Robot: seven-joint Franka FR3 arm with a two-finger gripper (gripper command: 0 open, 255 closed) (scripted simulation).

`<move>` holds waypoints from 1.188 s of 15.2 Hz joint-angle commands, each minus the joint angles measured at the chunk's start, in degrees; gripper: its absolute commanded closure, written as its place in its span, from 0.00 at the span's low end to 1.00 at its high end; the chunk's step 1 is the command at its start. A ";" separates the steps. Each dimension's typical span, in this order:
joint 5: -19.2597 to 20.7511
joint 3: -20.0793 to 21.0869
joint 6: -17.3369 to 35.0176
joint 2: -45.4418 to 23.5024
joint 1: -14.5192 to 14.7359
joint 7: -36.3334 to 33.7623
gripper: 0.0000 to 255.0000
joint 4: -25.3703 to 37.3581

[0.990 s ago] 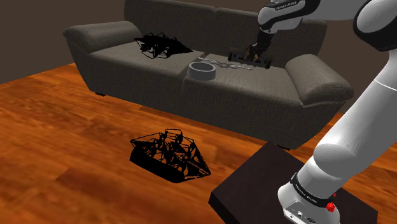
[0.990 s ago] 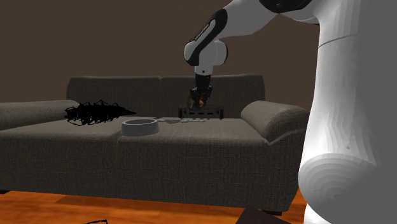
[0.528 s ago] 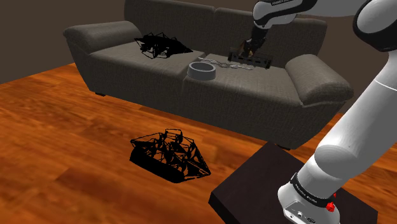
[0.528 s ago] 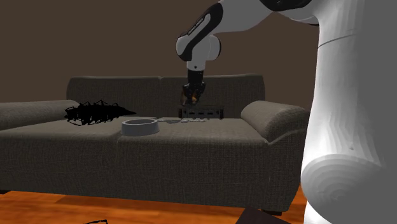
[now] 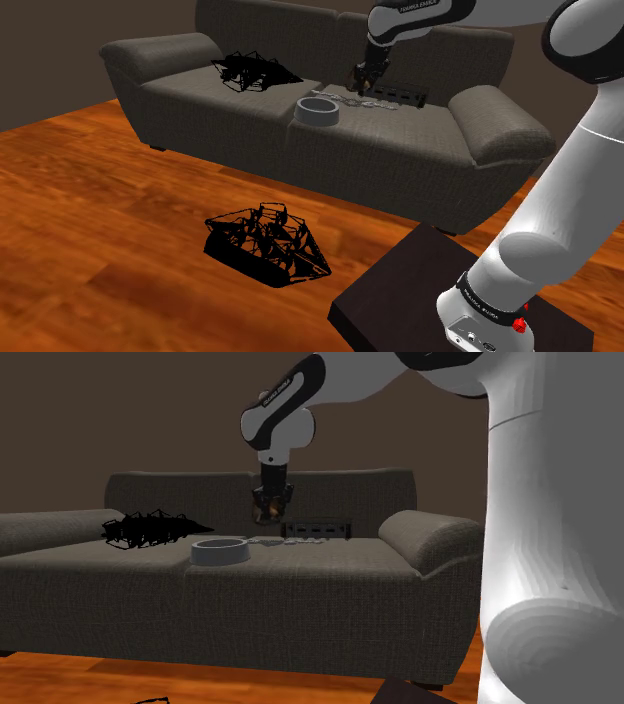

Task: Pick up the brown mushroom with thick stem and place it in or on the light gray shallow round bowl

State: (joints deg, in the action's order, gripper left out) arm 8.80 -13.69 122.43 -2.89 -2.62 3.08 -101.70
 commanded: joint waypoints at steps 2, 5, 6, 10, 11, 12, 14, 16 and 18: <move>0.95 1.63 -1.09 -1.46 1.92 -3.95 1.00 1.98; 1.70 3.14 -2.14 -3.81 3.83 -7.62 1.00 4.74; 1.93 3.61 -2.55 -4.70 4.47 -8.79 1.00 5.81; 2.74 5.33 -4.51 -8.79 7.04 -13.22 1.00 10.95; 2.92 5.71 -5.09 -9.96 7.70 -14.27 1.00 12.48; 2.99 5.68 -4.35 -9.97 7.71 -14.43 1.00 11.73; 3.14 5.66 -2.87 -10.02 7.71 -14.75 1.00 10.27; 3.29 5.63 -1.41 -10.13 7.71 -15.07 1.00 8.89; 3.45 5.61 0.03 -10.29 7.70 -15.40 1.00 7.58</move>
State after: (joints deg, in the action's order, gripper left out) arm 12.12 -8.08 121.66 -13.22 5.04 -12.08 -93.33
